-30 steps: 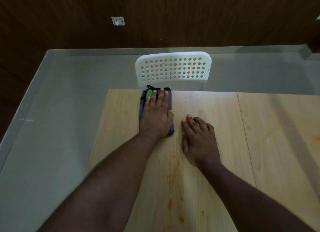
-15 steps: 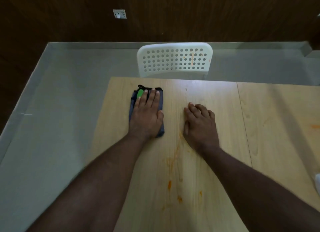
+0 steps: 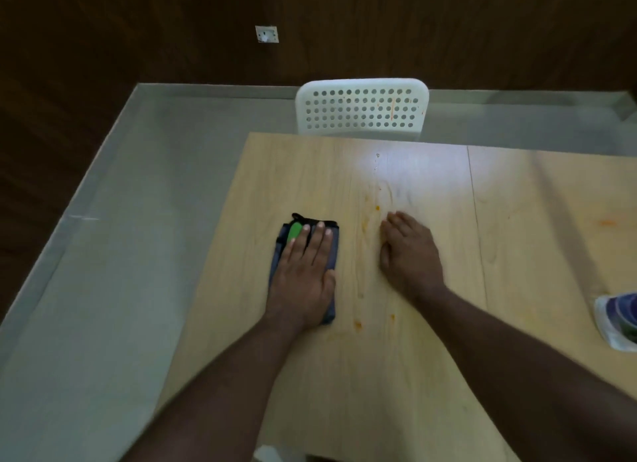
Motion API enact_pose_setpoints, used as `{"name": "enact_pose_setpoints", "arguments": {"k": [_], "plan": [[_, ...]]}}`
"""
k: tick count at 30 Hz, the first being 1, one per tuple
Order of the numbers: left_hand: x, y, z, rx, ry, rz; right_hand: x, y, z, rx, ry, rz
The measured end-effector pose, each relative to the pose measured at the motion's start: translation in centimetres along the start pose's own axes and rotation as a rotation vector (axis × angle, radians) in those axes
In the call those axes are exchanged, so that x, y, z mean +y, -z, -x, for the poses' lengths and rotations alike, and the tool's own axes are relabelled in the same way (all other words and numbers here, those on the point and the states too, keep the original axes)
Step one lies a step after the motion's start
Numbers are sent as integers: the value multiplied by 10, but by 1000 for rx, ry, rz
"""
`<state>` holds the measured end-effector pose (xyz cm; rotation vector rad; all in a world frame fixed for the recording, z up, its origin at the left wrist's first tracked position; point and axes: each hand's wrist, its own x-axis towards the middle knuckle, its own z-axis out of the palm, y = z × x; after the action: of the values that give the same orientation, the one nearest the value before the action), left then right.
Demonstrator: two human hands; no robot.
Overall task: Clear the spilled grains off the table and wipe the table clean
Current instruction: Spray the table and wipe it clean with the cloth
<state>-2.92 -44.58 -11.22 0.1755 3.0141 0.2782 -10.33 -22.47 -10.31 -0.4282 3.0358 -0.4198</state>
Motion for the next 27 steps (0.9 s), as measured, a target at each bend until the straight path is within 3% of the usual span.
{"name": "enact_pose_setpoints", "arguments": {"k": [7,14,20,27], "plan": [[26,2,-15,16,136,-52,8,-9,97,-47,58,9],[57,-17,46,24,-35,9,7,-13,96,-16,29,-3],[17,-19,126,13,-45,41,2,-2,100,-34,37,-31],[25,-23,97,74,142,-32,1,-7,101,-23,53,-9]]}}
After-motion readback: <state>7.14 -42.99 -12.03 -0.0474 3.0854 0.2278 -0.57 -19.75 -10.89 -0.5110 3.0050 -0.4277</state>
